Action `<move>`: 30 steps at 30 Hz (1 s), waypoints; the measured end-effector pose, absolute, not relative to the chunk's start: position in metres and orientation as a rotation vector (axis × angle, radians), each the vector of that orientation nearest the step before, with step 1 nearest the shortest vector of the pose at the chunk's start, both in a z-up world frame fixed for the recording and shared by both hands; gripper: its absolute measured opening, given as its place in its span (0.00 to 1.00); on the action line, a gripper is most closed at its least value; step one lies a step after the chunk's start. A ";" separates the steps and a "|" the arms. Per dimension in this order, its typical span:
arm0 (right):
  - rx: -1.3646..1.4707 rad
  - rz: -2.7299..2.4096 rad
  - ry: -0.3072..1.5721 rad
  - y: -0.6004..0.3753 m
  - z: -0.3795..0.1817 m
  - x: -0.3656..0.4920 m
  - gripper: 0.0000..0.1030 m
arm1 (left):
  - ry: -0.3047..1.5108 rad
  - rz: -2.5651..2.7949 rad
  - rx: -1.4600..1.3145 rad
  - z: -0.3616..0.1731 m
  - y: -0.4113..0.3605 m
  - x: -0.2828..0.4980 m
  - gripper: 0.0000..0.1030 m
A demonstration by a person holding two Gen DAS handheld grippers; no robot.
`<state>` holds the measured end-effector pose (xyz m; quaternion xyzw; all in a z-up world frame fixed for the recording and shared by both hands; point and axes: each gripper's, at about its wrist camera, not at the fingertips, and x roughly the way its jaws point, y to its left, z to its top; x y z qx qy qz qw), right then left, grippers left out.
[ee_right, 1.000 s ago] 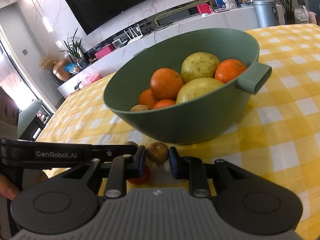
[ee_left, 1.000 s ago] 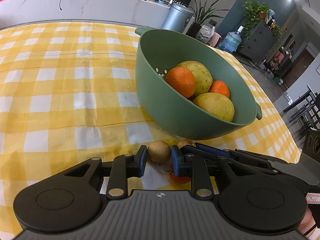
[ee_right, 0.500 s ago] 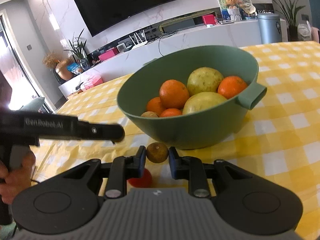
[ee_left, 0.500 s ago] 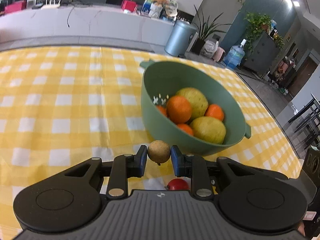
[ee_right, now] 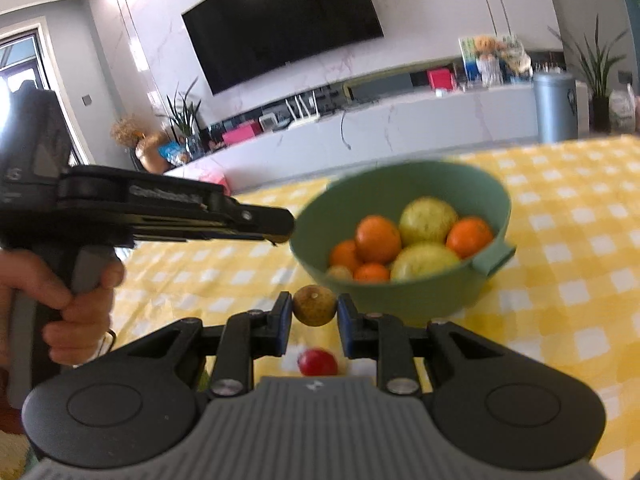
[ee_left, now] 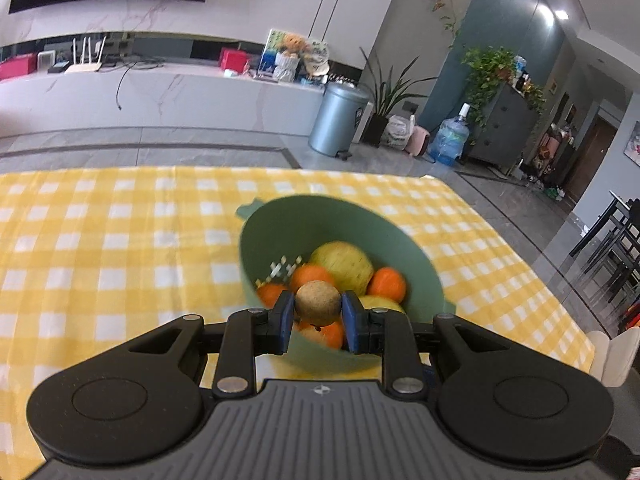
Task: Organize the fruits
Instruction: 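Carry both held kiwis over the green colander, then open left tool over the colander while right tool lowers its kiwi inside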
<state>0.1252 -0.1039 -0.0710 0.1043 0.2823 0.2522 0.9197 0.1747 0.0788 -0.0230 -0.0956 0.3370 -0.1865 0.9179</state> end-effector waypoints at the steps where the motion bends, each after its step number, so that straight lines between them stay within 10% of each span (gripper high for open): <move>1: 0.212 0.513 0.566 -0.105 -0.067 0.126 0.20 | 0.687 -0.386 -0.197 -0.022 0.077 0.176 0.28; 30: -0.097 0.363 0.632 -0.093 -0.062 0.239 0.20 | 0.709 -0.357 -0.167 -0.054 0.056 0.238 0.28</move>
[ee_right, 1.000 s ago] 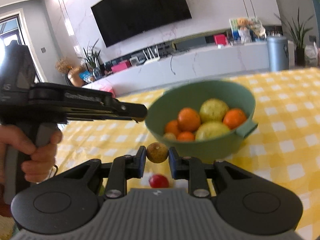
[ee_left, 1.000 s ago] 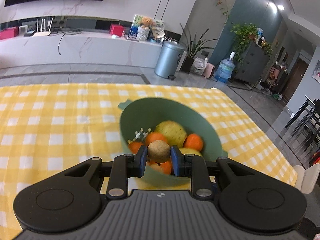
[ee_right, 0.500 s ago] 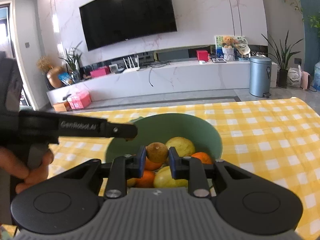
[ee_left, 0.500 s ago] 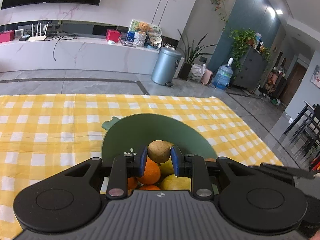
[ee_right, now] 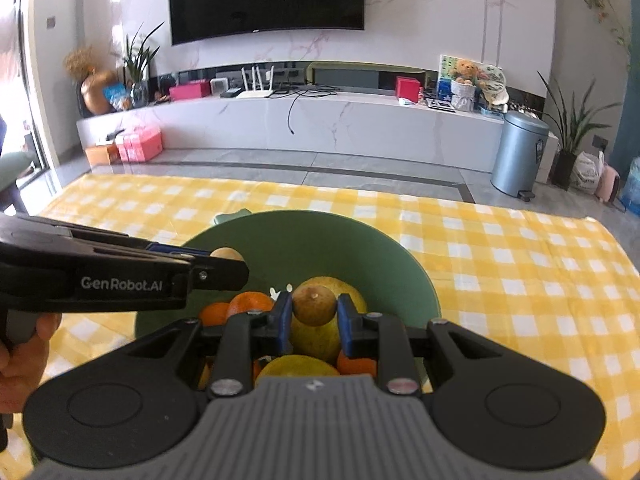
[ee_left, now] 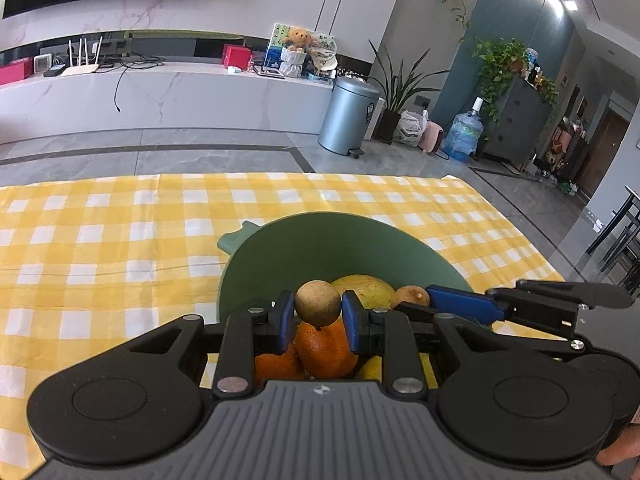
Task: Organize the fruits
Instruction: 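Open left tool over the colander while right tool lowers its kiwi inside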
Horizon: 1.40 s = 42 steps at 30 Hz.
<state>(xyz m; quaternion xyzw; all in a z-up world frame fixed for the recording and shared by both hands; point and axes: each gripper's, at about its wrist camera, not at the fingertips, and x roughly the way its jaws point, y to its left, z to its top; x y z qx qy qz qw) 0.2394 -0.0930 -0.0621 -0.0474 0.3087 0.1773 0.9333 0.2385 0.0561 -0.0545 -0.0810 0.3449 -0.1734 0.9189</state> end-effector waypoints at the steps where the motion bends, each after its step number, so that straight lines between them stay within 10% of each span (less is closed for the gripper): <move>1: -0.110 0.366 0.632 -0.091 -0.063 0.241 0.20 | 0.712 -0.359 -0.164 -0.056 0.056 0.238 0.28; 25: -0.155 0.382 0.667 -0.077 -0.066 0.262 0.20 | 0.698 -0.305 -0.190 -0.057 0.064 0.241 0.28; 30: -0.164 0.387 0.664 -0.075 -0.062 0.263 0.20 | 0.679 -0.303 -0.193 -0.051 0.067 0.240 0.45; 42: -0.135 0.393 0.716 -0.062 -0.061 0.281 0.20 | 0.657 -0.266 -0.227 -0.036 0.082 0.239 0.49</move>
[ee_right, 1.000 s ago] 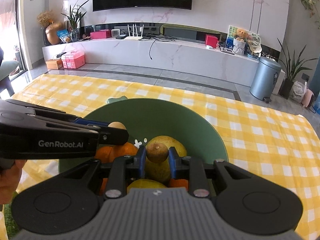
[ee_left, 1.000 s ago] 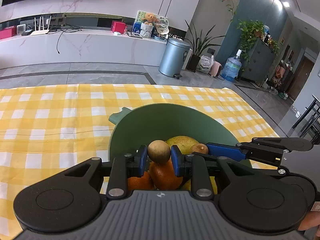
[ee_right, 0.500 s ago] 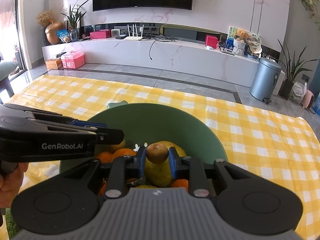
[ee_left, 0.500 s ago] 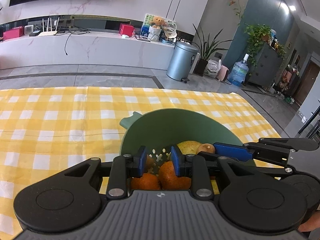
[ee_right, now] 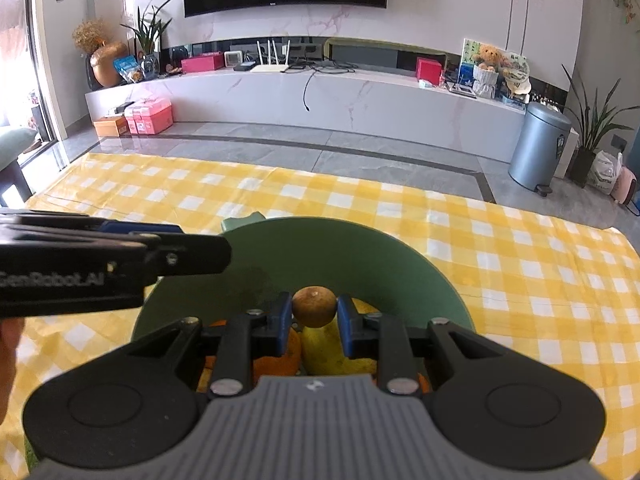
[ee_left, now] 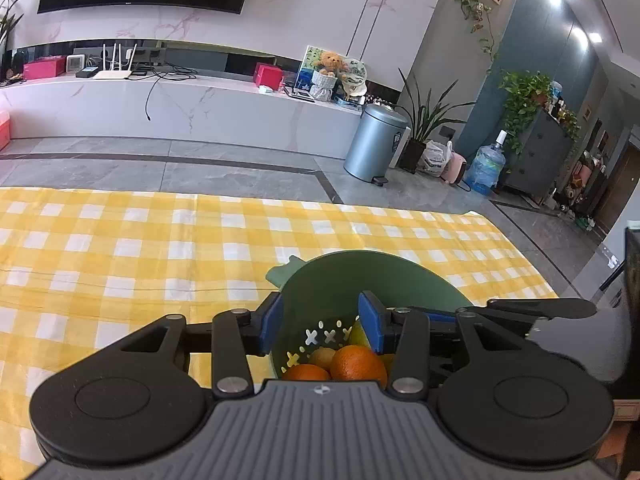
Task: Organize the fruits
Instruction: 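Open left tool over the colander while right tool lowers its kiwi inside, then open right tool and withdraw both tools from the colander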
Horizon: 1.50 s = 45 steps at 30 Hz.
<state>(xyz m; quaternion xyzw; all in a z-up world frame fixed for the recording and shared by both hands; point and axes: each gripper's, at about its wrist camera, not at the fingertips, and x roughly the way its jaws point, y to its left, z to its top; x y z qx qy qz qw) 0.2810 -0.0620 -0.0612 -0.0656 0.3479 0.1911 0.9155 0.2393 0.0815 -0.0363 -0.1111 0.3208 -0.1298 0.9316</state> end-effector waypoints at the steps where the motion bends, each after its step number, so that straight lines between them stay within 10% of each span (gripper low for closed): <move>1: -0.139 0.390 0.724 -0.060 -0.063 0.282 0.20 | 0.658 -0.266 -0.224 -0.037 0.081 0.239 0.49; 45: -0.024 0.280 0.580 -0.098 -0.076 0.116 0.49 | 0.891 -0.249 -0.011 -0.032 0.062 0.148 0.55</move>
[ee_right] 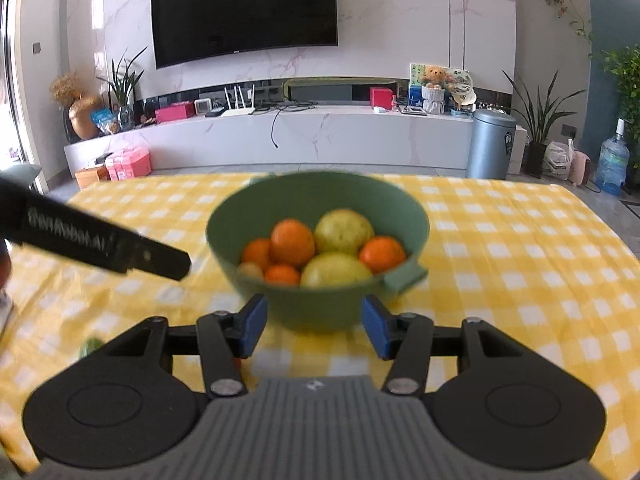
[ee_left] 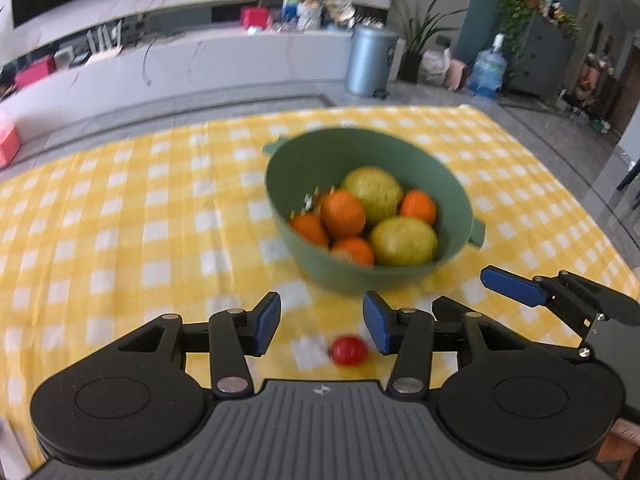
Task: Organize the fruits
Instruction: 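Open right tool and withdraw both tools from the colander, then move left tool to the green cucumber while right tool approaches the red tomato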
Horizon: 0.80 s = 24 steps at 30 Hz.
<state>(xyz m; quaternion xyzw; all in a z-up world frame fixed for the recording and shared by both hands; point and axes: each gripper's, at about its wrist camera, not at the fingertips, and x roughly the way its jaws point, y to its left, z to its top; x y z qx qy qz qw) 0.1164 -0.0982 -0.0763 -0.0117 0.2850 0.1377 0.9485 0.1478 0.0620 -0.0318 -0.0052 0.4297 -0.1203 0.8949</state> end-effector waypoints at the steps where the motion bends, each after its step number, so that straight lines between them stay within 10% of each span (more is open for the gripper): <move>1: -0.026 0.281 0.585 -0.098 -0.081 0.113 0.49 | 0.915 -0.233 -0.011 -0.034 0.061 0.145 0.55; 24: 0.151 0.413 0.708 -0.105 -0.111 0.130 0.52 | 1.136 0.097 -0.375 -0.063 0.097 0.094 0.62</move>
